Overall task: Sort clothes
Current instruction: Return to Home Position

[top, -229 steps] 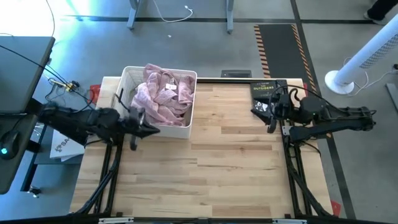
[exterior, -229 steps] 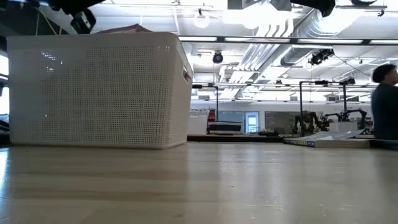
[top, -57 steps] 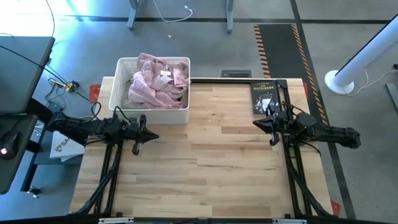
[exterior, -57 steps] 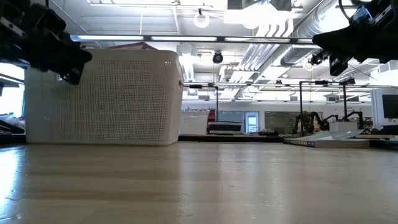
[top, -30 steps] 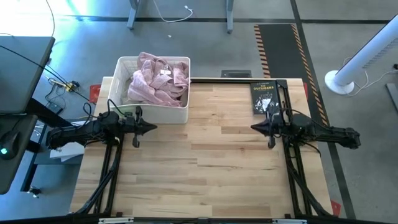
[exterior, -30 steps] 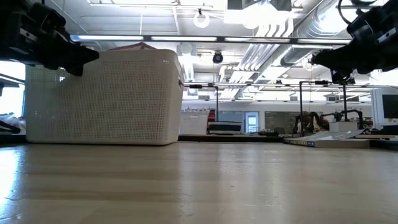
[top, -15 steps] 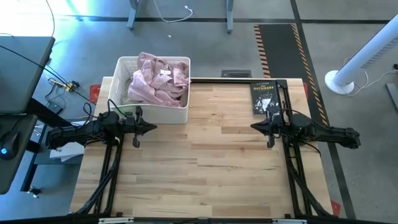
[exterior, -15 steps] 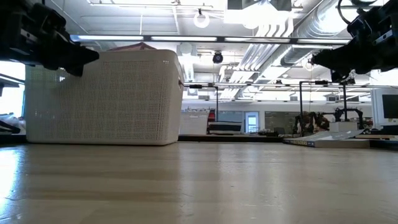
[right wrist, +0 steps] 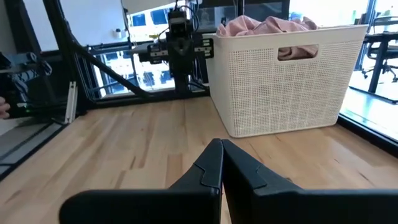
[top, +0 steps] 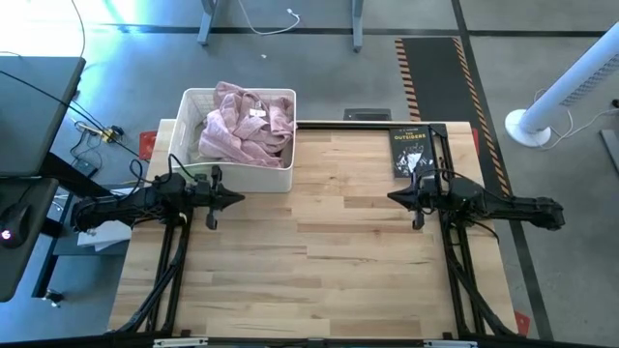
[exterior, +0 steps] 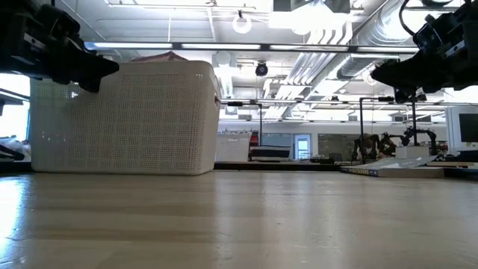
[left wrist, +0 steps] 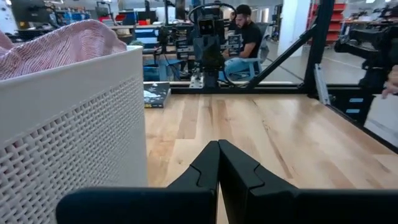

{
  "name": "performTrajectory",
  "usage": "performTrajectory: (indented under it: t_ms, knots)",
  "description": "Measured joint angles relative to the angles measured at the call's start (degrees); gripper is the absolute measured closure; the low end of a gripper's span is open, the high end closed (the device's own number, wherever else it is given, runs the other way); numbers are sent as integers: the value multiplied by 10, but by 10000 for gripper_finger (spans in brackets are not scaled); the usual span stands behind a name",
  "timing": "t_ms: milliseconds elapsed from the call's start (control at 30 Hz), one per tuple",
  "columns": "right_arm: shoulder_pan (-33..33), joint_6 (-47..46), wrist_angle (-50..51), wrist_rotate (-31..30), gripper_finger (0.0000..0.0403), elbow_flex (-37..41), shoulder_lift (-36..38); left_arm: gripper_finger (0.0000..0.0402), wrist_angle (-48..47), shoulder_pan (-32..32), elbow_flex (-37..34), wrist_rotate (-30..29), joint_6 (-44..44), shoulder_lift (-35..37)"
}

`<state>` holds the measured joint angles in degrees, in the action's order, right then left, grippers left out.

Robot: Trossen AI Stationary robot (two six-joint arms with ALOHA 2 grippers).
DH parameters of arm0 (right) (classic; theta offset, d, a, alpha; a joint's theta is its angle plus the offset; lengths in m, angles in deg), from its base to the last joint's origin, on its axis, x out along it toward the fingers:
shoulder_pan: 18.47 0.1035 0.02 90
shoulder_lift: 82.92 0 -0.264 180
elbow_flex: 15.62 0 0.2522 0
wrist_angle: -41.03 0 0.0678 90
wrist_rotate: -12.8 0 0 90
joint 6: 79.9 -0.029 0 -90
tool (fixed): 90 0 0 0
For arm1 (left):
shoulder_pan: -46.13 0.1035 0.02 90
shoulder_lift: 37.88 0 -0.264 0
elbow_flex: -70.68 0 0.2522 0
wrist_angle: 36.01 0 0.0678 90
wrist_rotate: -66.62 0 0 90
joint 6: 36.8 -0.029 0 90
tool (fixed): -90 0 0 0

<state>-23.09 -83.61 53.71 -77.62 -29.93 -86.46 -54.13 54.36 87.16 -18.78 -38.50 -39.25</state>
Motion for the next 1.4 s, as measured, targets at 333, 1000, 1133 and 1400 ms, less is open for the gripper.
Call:
performTrajectory:
  t_ms: [333,1000,1133,1400]
  knots:
    - [0,12,0,0,403,0,-6,401,7,0,0,40,7,0]
    - [38,12,-8,-1,403,0,35,401,62,-36,-21,26,5,11]
    - [58,12,-2,-2,403,0,35,401,61,-53,-21,24,6,12]
    - [81,12,-1,0,403,0,35,401,61,-63,-21,24,6,12]
